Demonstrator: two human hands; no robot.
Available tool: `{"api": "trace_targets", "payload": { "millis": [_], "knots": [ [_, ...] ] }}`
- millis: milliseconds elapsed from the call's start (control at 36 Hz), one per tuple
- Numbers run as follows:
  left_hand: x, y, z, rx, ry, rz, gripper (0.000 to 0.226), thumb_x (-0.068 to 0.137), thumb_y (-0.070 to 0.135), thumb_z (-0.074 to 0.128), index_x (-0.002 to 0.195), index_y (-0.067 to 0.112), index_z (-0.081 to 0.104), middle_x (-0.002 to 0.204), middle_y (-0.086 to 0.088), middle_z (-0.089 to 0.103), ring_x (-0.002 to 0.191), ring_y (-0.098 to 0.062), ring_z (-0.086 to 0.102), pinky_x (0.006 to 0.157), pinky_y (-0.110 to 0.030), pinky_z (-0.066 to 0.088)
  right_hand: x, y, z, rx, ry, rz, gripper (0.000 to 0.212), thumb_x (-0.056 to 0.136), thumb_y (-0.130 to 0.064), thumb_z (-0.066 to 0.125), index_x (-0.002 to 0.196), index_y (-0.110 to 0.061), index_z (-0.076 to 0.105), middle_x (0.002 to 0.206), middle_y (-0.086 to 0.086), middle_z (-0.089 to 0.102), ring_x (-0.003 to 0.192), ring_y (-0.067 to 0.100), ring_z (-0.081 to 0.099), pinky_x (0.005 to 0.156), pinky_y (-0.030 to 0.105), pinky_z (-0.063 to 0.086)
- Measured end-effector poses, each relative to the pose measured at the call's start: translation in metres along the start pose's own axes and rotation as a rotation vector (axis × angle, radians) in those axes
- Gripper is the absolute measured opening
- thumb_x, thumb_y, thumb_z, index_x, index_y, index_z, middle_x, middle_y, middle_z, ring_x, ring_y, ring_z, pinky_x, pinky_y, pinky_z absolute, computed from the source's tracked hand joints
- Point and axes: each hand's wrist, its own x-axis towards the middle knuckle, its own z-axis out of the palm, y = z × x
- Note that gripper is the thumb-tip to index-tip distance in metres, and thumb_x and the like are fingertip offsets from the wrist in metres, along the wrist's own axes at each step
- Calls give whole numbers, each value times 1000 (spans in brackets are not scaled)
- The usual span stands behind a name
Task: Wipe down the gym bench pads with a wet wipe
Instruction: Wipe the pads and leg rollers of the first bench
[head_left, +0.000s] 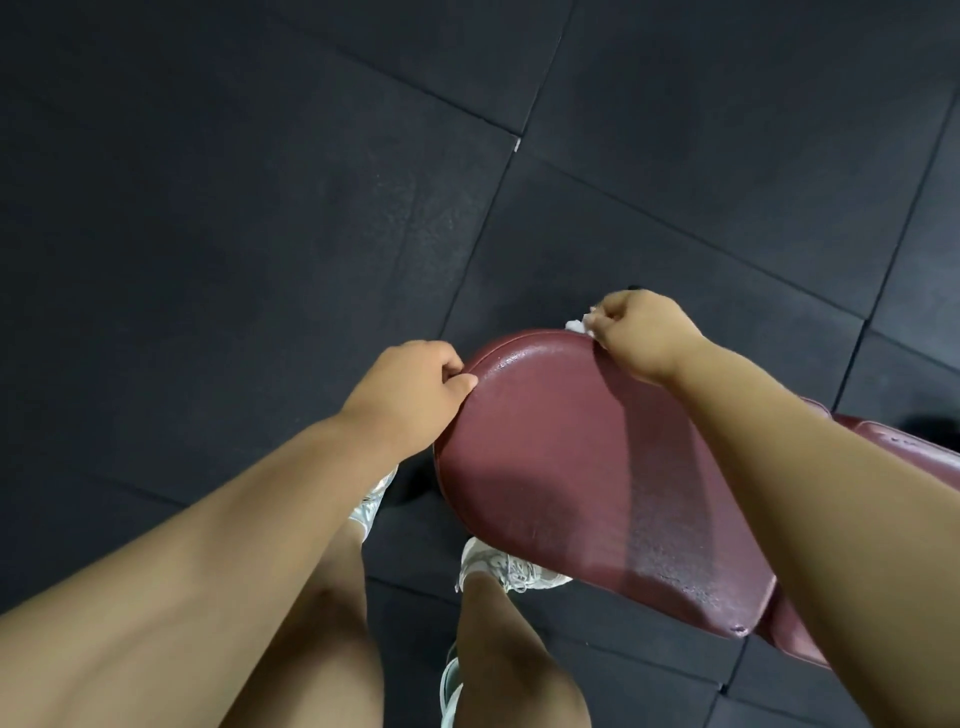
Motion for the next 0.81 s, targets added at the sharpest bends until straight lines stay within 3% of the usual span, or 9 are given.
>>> {"api": "trace_targets", "payload": {
  "millis": [111,194,250,417,528,694,806],
  "knots": [
    [3,10,2,69,21,6,20,91,35,55,103,19,62,104,2,58,95,-17,55,78,-27,41,-3,-7,14,72,40,-122,21,98,-28,42,101,-16,60,103,6,66,100,28,58,85,33,45],
    [3,22,5,79,63,53,29,91,34,56,117,21,58,113,3,53,105,-17,53,89,-29,42,-4,-10,20,110,18,-227,27,99,-25,42,118,-27,62,120,-3,64,113,19,55,99,34,43],
    [3,33,9,123,96,113,31,93,33,55,121,20,56,118,2,52,112,-18,47,92,-29,40,-3,-5,19,95,-2,-261,29,100,-27,40,115,-24,65,119,-3,64,113,20,55,98,35,43],
    [1,73,33,302,160,250,33,95,31,50,125,18,54,126,5,46,119,-20,31,96,-29,28,-9,57,3,-51,31,-141,34,102,-28,33,101,-9,62,111,12,64,104,35,57,91,40,46],
    [-4,101,57,353,133,334,38,95,33,50,130,17,51,136,4,43,126,-20,31,103,-30,22,-32,128,-13,-96,115,10,28,101,-30,35,82,-17,51,107,18,62,99,38,56,83,38,44],
    [-8,116,93,463,96,281,47,99,33,41,143,17,36,155,-6,21,145,-27,9,115,-32,11,-44,165,-20,-198,216,55,38,102,-30,31,101,-5,60,112,18,56,103,39,54,79,37,41],
    [-9,107,97,429,124,271,44,101,19,39,144,23,36,158,3,15,146,-20,6,112,-30,19,-36,136,-12,-225,220,-54,36,102,-28,32,107,-6,60,115,20,56,104,38,55,80,38,44]
  ]
}}
